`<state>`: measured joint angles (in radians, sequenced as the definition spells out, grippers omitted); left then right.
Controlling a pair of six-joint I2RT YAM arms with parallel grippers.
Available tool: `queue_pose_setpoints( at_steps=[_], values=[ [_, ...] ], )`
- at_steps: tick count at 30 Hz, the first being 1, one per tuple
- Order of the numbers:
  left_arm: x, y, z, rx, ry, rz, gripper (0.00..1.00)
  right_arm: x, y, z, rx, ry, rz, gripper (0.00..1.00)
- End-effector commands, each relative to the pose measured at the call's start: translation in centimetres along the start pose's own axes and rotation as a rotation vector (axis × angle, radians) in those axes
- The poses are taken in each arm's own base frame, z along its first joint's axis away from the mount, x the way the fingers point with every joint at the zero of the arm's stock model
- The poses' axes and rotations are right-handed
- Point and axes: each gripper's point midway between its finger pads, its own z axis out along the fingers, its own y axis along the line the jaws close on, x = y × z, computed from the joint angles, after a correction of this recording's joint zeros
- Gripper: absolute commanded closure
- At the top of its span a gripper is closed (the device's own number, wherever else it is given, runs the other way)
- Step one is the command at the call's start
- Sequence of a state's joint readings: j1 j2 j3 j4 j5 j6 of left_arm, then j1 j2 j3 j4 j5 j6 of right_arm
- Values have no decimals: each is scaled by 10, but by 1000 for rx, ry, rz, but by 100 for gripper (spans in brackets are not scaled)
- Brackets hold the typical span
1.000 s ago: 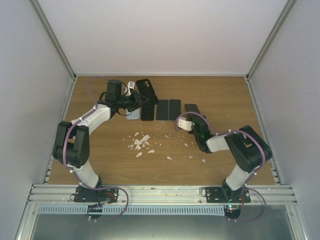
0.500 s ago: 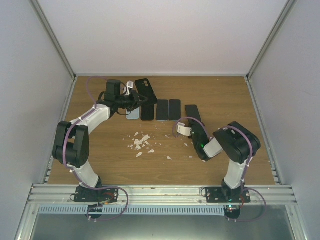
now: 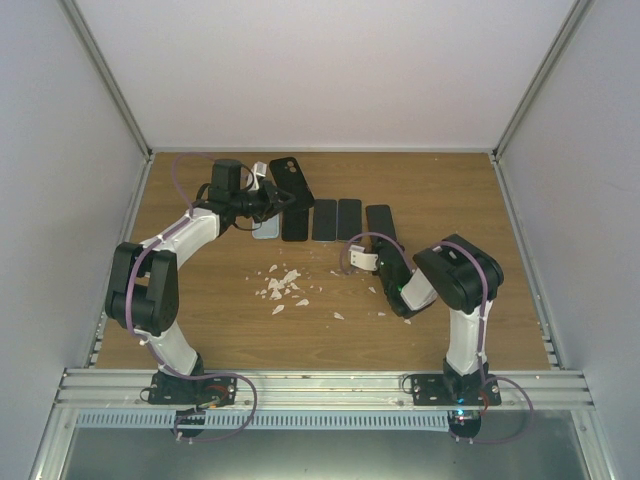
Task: Take the phone out of the phone case
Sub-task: Place the phone at the center of the board.
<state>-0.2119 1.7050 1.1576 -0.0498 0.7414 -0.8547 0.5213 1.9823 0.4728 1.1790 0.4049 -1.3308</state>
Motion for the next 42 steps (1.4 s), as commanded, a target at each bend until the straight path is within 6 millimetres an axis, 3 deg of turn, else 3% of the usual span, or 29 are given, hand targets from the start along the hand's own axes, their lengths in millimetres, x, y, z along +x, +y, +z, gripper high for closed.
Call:
queue_pose_setpoints(
  at_steps=[1,4,16,22,29,33,38,42],
  values=[
    [-12,-15,-6,32,-41,53,100,-13,2,6,-36,-61,37,81],
    [-13,-15,-6,32,-40,55,100,-12,7,8,-59,-59,31,72],
    [-26,-6,-17,14,-64,67,100,-2,5,24,-166,-36,94,60],
    [-48,-15,-32,-17,-77,200,100,-13,6,6,-275,-110,133,30],
    [-41,-7,-50,9,24,375,100,-25,-8,-5,-365,-153,254,5],
    [-45,9,-67,-27,23,418,100,-30,-23,-9,-401,-177,317,1],
    [-69,49,-103,-92,-21,394,100,-22,-29,-10,-417,-158,323,0],
    [-80,84,-121,-184,-27,395,100,-15,-40,-18,-438,-163,370,0]
  ],
)
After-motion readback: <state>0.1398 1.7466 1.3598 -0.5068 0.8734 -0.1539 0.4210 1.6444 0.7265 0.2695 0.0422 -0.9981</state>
